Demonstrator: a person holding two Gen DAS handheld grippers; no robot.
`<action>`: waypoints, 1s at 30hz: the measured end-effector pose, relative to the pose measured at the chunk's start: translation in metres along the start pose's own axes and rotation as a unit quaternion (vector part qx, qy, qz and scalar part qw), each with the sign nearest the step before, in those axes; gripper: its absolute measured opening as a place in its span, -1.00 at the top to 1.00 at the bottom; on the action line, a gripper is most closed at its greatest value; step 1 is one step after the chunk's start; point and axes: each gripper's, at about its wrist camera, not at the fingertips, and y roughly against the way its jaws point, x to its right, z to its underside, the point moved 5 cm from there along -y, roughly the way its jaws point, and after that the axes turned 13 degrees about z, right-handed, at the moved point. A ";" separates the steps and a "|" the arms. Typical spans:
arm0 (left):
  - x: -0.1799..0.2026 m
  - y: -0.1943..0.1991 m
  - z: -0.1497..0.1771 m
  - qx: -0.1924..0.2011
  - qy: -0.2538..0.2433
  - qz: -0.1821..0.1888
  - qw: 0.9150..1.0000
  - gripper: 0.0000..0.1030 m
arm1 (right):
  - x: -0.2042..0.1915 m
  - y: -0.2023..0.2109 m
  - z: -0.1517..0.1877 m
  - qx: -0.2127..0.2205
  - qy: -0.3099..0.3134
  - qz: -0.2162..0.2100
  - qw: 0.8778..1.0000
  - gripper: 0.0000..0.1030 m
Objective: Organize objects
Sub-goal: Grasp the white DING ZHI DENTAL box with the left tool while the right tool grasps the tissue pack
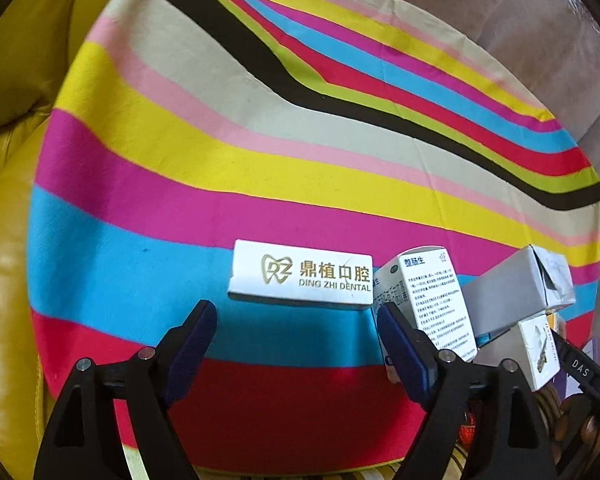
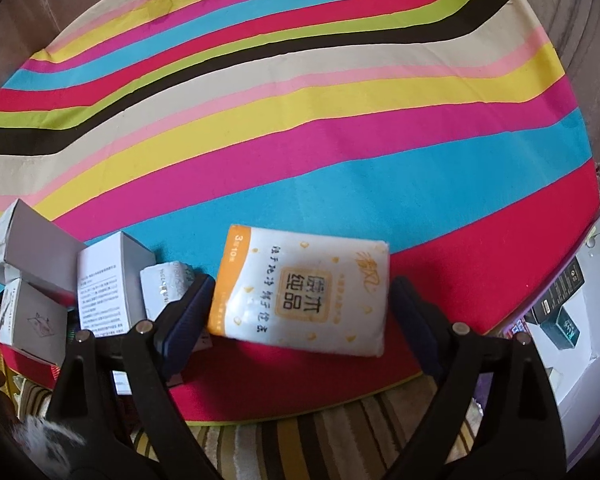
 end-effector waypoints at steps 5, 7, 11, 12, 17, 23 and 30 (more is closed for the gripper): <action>0.005 -0.008 -0.003 -0.011 -0.013 0.002 1.000 -0.66 | -0.003 -0.002 -0.003 0.001 0.000 0.005 1.000 -0.78; 0.006 -0.009 -0.005 -0.010 -0.014 -0.002 1.000 -0.66 | -0.002 -0.004 -0.005 0.002 0.000 0.005 1.000 -0.81; 0.007 -0.012 -0.009 -0.003 -0.024 -0.021 0.999 -0.67 | -0.006 -0.009 -0.007 0.004 0.001 0.006 1.000 -0.83; 0.008 -0.014 -0.009 -0.003 -0.031 -0.029 0.999 -0.66 | -0.006 -0.006 -0.005 0.004 0.002 0.007 1.000 -0.83; 0.009 -0.012 -0.006 0.003 -0.042 -0.038 0.998 -0.61 | -0.005 -0.002 -0.004 0.007 0.005 0.013 1.000 -0.78; 0.007 -0.006 -0.003 0.010 -0.033 -0.035 0.999 -0.60 | -0.001 0.002 -0.001 0.012 0.007 0.013 1.000 -0.56; 0.001 0.024 0.007 0.041 0.002 -0.042 0.998 -0.60 | 0.005 0.009 0.004 0.013 0.006 -0.011 1.000 -0.52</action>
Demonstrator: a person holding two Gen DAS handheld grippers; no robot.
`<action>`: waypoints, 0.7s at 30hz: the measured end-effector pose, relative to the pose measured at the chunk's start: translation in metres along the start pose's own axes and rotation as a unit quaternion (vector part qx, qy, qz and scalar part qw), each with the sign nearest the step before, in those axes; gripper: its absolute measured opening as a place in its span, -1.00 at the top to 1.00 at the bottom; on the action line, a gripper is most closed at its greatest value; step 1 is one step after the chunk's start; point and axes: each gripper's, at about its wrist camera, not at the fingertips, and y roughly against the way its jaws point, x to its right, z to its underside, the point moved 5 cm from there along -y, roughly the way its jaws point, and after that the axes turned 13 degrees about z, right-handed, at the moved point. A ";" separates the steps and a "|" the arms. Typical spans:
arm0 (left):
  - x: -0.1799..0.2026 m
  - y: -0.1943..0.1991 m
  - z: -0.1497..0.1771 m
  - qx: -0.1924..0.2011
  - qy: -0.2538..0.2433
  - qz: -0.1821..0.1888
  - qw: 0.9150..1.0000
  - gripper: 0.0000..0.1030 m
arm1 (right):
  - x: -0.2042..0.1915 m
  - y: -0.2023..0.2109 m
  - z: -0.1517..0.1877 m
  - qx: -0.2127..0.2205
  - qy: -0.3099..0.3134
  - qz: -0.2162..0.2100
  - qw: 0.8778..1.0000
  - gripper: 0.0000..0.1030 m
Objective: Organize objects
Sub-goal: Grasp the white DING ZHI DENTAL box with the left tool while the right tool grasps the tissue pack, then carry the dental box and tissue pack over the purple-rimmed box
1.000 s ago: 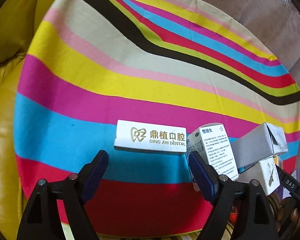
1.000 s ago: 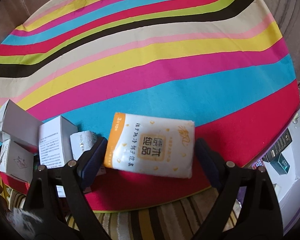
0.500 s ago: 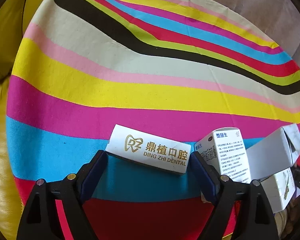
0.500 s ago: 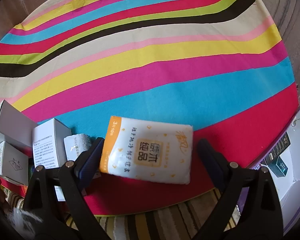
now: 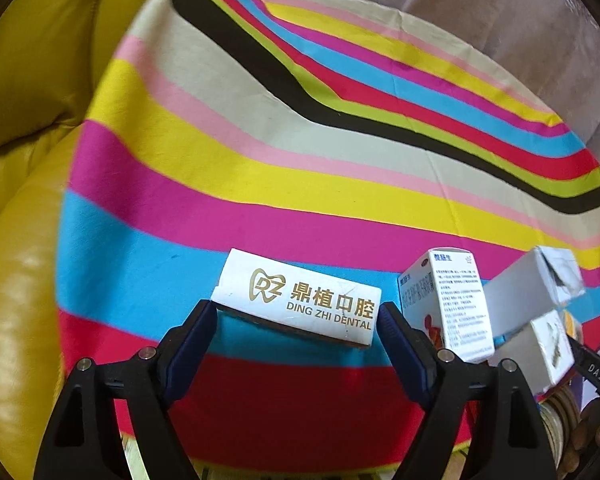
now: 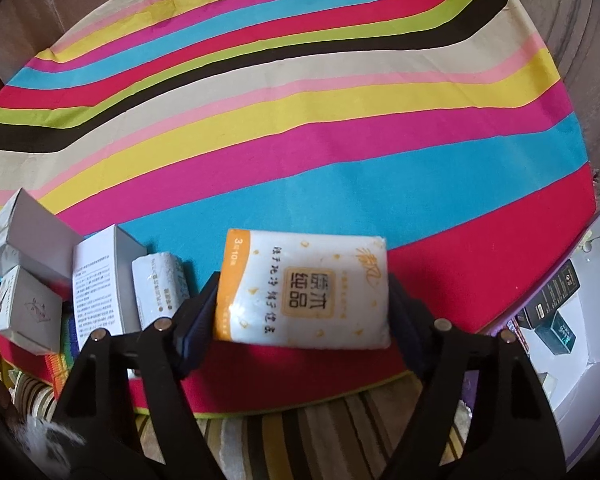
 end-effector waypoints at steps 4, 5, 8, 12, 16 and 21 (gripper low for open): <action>0.006 0.016 0.009 0.008 0.013 0.009 1.000 -0.60 | 0.004 0.006 0.004 0.000 0.000 -0.011 1.000 -0.52; 0.007 0.020 0.013 0.009 0.018 0.013 1.000 -0.60 | 0.006 0.008 0.006 0.001 0.000 -0.013 1.000 -0.52; 0.016 0.029 0.021 0.013 0.021 0.018 1.000 -0.60 | 0.009 0.015 0.012 0.002 0.002 -0.021 1.000 -0.52; 0.034 0.043 0.037 0.013 0.018 0.033 0.999 -0.60 | 0.013 0.024 0.021 0.004 0.004 -0.031 1.000 -0.52; 0.061 0.054 0.057 0.008 0.000 0.053 0.999 -0.60 | 0.020 0.036 0.033 0.003 0.005 -0.043 0.999 -0.52; 0.095 0.058 0.072 0.001 -0.030 0.070 0.997 -0.60 | 0.035 0.047 0.043 0.003 0.001 -0.056 0.998 -0.52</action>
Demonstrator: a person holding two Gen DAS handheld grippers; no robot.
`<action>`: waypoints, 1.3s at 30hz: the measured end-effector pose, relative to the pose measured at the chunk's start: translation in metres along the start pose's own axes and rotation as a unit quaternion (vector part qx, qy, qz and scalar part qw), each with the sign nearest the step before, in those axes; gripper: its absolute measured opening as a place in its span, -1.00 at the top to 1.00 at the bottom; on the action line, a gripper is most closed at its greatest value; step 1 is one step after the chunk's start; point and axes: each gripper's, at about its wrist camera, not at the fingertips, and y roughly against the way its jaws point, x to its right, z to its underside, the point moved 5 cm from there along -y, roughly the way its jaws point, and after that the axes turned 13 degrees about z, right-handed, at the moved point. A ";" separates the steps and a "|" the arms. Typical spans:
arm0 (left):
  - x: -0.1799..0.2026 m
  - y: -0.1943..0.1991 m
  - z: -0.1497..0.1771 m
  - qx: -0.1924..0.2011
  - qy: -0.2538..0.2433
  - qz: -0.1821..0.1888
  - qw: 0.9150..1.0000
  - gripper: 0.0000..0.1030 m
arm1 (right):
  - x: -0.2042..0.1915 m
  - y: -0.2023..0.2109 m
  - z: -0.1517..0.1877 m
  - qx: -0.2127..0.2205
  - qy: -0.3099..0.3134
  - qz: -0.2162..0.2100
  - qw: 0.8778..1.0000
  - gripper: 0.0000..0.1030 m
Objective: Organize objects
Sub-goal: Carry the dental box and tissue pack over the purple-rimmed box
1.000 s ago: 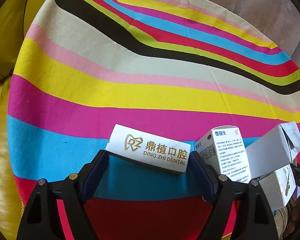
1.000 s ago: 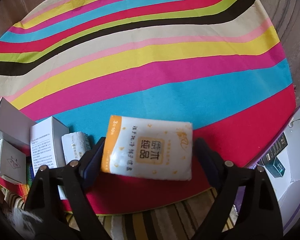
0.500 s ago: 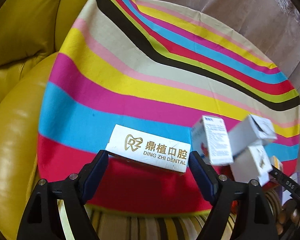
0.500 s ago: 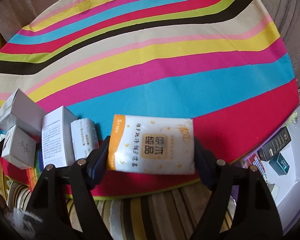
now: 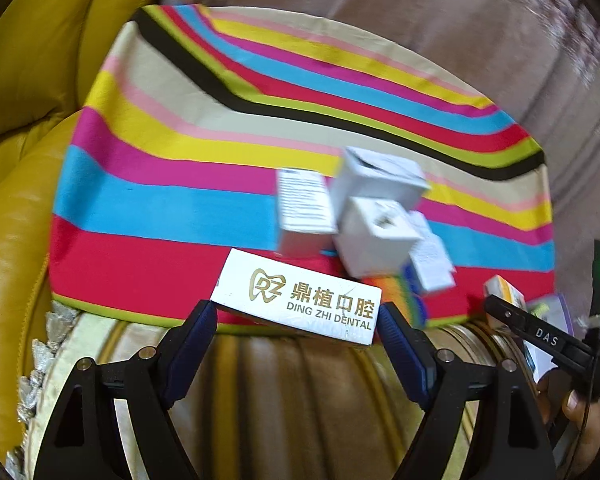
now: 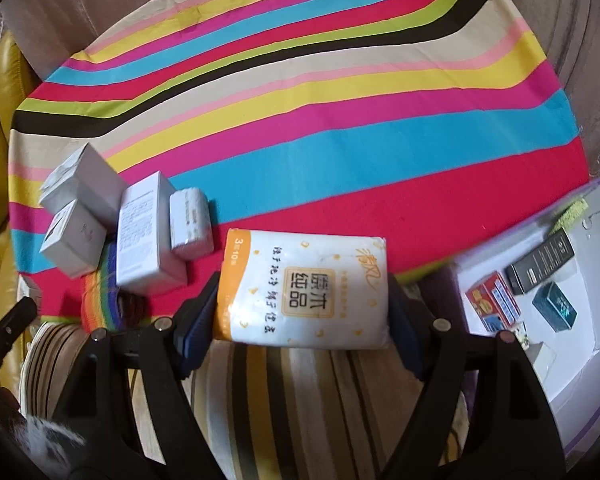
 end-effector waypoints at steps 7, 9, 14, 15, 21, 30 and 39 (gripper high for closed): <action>0.044 -0.013 0.008 -0.016 -0.047 0.025 0.998 -0.60 | 0.023 0.012 0.010 0.001 -0.013 -0.002 1.000 -0.52; 0.056 -0.017 0.012 -0.021 -0.059 0.032 0.997 -0.60 | 0.032 0.014 0.011 0.003 -0.017 0.000 1.000 -0.52; 0.087 -0.027 0.016 -0.032 -0.089 0.053 0.994 -0.60 | 0.056 0.020 0.017 0.005 -0.026 0.010 1.000 -0.52; 0.094 -0.029 0.018 -0.033 -0.095 0.059 0.993 -0.60 | 0.060 0.021 0.018 0.004 -0.028 0.011 1.000 -0.52; 0.130 -0.039 0.024 -0.048 -0.135 0.083 0.986 -0.60 | 0.098 0.027 0.031 0.000 -0.046 0.022 0.999 -0.52; 0.190 -0.057 0.040 -0.078 -0.204 0.132 0.967 -0.60 | 0.171 0.028 0.054 -0.008 -0.102 0.055 0.993 -0.52; 0.248 -0.072 0.060 -0.098 -0.268 0.164 0.944 -0.60 | 0.236 0.021 0.067 -0.019 -0.154 0.095 0.983 -0.52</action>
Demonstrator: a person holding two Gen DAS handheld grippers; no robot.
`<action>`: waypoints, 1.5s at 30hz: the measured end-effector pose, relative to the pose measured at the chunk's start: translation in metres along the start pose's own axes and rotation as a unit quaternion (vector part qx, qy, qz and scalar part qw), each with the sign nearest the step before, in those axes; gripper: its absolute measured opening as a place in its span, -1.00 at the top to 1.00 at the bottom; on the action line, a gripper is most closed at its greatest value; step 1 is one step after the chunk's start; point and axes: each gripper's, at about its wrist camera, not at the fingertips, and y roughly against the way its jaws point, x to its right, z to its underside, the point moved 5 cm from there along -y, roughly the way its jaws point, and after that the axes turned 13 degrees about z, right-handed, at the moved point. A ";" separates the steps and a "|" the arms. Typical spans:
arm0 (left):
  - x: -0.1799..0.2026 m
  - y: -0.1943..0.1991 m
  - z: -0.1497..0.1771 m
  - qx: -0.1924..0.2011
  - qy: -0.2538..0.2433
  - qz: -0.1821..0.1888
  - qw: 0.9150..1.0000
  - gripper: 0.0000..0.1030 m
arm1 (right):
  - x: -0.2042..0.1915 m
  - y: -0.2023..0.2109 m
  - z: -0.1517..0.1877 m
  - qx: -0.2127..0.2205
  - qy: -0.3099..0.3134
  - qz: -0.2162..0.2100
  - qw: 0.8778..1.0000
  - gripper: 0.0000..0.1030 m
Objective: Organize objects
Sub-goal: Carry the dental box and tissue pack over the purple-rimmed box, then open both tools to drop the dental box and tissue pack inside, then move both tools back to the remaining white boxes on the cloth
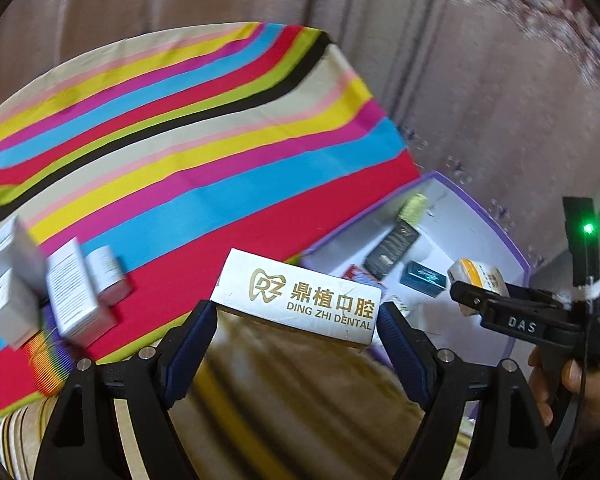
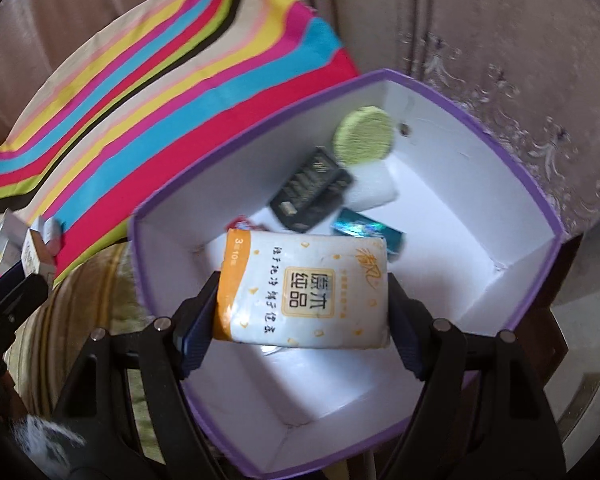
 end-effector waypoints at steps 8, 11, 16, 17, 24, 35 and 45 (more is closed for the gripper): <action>0.039 -0.028 -0.011 -0.016 -0.058 0.020 0.998 -0.61 | 0.031 -0.008 -0.008 0.007 -0.024 0.028 0.999 -0.53; 0.047 -0.038 -0.016 -0.025 -0.078 0.020 0.996 -0.62 | 0.039 -0.011 -0.010 0.005 -0.028 0.035 0.999 -0.53; 0.050 -0.042 -0.020 -0.029 -0.083 0.019 0.996 -0.65 | 0.039 -0.015 -0.009 -0.002 -0.027 0.030 0.999 -0.58; 0.050 -0.041 -0.020 -0.026 -0.083 0.021 0.996 -0.66 | 0.038 -0.016 -0.009 -0.002 -0.027 0.029 0.999 -0.58; 0.051 -0.020 -0.031 0.028 -0.088 -0.012 0.996 -0.67 | 0.030 -0.013 -0.009 -0.003 -0.018 0.023 1.000 -0.59; 0.035 0.037 -0.028 0.135 -0.127 -0.081 0.979 -0.90 | 0.000 0.021 -0.018 0.058 0.027 0.035 0.997 -0.74; -0.034 0.062 -0.009 0.128 0.003 -0.082 0.988 -0.89 | -0.075 0.052 -0.010 0.127 0.145 0.008 0.981 -0.84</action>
